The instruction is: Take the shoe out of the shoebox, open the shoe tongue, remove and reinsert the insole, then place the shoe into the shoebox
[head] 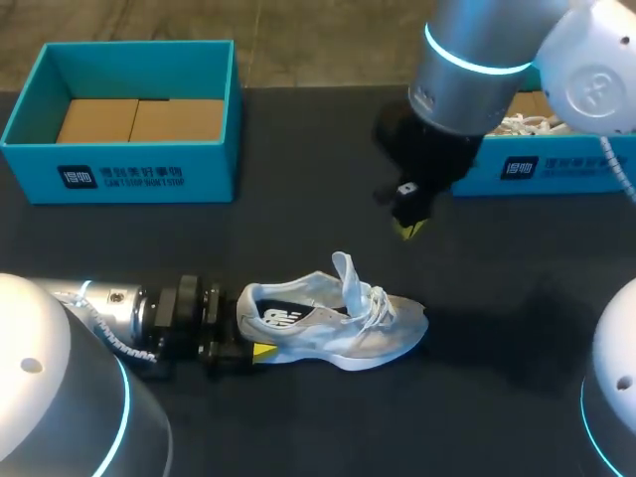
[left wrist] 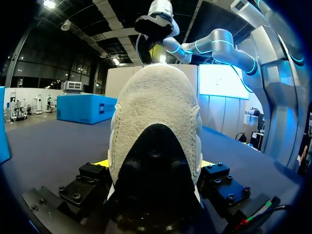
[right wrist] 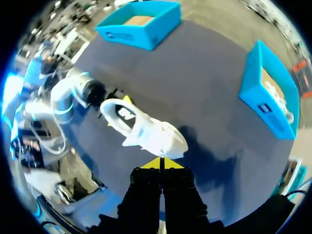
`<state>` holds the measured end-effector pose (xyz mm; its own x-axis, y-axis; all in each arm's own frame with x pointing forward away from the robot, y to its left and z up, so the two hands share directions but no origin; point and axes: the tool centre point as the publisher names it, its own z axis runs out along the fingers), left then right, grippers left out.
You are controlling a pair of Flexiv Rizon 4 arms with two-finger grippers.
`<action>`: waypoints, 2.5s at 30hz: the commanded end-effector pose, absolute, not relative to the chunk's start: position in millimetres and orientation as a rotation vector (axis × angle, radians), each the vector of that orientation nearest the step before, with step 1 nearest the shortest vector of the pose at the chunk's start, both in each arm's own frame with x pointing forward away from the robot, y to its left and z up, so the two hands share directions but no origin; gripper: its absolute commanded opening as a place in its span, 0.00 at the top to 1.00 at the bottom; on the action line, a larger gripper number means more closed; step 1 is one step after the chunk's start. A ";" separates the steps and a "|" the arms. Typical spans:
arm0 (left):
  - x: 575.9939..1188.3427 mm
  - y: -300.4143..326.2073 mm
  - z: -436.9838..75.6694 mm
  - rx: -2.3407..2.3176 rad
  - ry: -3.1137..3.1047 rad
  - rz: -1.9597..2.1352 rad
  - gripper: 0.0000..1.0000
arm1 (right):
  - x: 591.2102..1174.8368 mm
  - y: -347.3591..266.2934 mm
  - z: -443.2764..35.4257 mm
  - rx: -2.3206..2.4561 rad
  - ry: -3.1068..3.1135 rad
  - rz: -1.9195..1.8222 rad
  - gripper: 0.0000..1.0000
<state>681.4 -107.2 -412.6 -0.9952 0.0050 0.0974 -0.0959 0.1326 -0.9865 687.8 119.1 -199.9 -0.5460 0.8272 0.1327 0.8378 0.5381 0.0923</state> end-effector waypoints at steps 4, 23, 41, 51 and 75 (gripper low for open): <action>680.2 -106.5 -412.4 0.095 -2.306 2.019 1.00 | 689.1 134.0 -208.6 -1.274 -2.747 -0.219 1.00; 680.2 -106.5 -412.4 0.095 -2.306 2.019 1.00 | 710.5 236.7 -208.7 -0.602 -3.053 0.180 1.00; 680.2 -106.5 -412.4 0.095 -2.306 2.019 1.00 | 712.8 266.0 -205.0 -0.184 -3.054 0.295 1.00; 680.2 -106.5 -412.4 0.095 -2.306 2.019 1.00 | 697.5 275.5 -256.7 -0.060 -3.114 0.254 1.00; 680.2 -106.5 -412.4 0.095 -2.306 2.019 1.00 | 702.2 243.5 -341.1 0.022 -3.160 0.173 1.00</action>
